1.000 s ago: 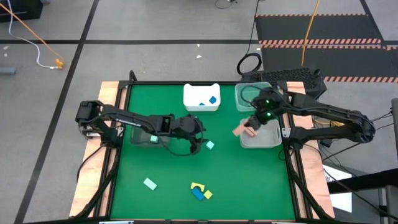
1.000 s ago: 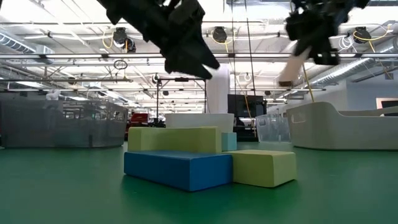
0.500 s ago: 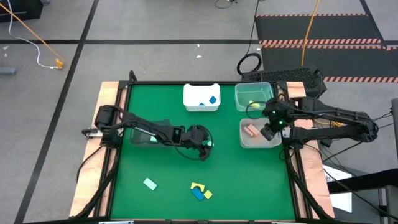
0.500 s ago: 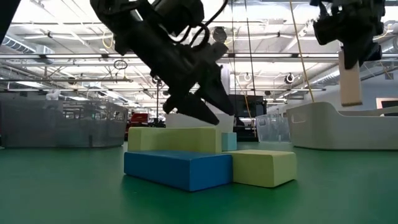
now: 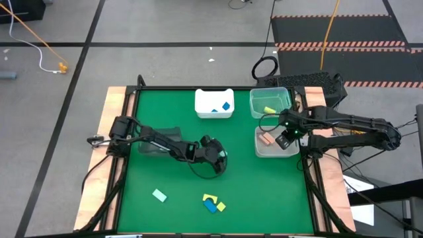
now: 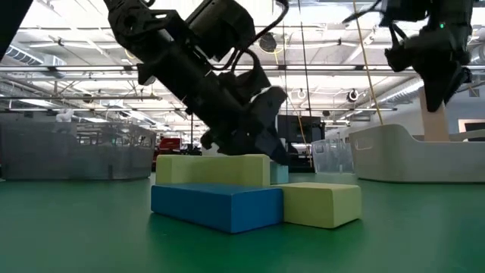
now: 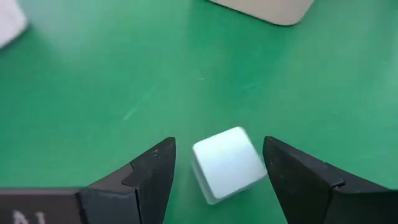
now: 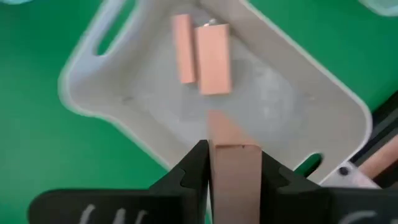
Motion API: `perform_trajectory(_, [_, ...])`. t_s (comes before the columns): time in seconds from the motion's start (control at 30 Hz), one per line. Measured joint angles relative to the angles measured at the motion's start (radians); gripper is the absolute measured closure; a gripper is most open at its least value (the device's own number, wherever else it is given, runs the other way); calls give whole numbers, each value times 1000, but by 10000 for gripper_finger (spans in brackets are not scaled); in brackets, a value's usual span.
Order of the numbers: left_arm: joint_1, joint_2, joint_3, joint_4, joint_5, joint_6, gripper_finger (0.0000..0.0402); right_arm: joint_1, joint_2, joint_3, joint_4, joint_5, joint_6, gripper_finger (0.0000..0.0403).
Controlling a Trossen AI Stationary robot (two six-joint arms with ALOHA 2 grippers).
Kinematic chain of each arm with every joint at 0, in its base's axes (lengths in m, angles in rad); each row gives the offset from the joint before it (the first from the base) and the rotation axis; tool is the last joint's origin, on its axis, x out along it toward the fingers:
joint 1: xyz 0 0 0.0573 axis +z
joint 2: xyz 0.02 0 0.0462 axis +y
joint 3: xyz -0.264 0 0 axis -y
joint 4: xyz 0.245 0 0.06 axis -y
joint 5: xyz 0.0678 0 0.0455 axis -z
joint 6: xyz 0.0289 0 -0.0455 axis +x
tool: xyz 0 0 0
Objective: Sort & place blocks by color
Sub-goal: Put the brown block into the gray bin, then put the top light blue block into the black bin
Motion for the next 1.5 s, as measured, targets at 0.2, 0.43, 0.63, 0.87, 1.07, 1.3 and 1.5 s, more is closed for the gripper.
perform_trajectory(0.2, [-23, 1, 0, -20, -75, 47, 160, 0, -1, -104, 46, 49, 3, 334])
perform_trajectory(0.43, [-21, 14, 0, -38, -37, 50, 160, 0, -2, -142, 124, 48, -7, 287])
perform_trajectory(0.63, [-20, 36, 0, -37, -21, -31, 161, 0, -5, -142, 174, 45, -18, 244])
perform_trajectory(0.87, [-20, 35, 0, 19, -47, -53, 205, 0, -19, -142, 179, 38, -32, 198])
perform_trajectory(1.07, [-20, 35, 0, 63, -47, -53, 268, 0, -44, -142, 183, 17, -32, 187])
perform_trajectory(1.3, [-20, 5, 0, 103, -47, -64, 268, 0, -86, -142, 299, 19, -32, 189])
perform_trajectory(1.5, [-20, -70, 0, 108, -76, -3, 268, 0, -120, -142, 534, 20, -41, 190])
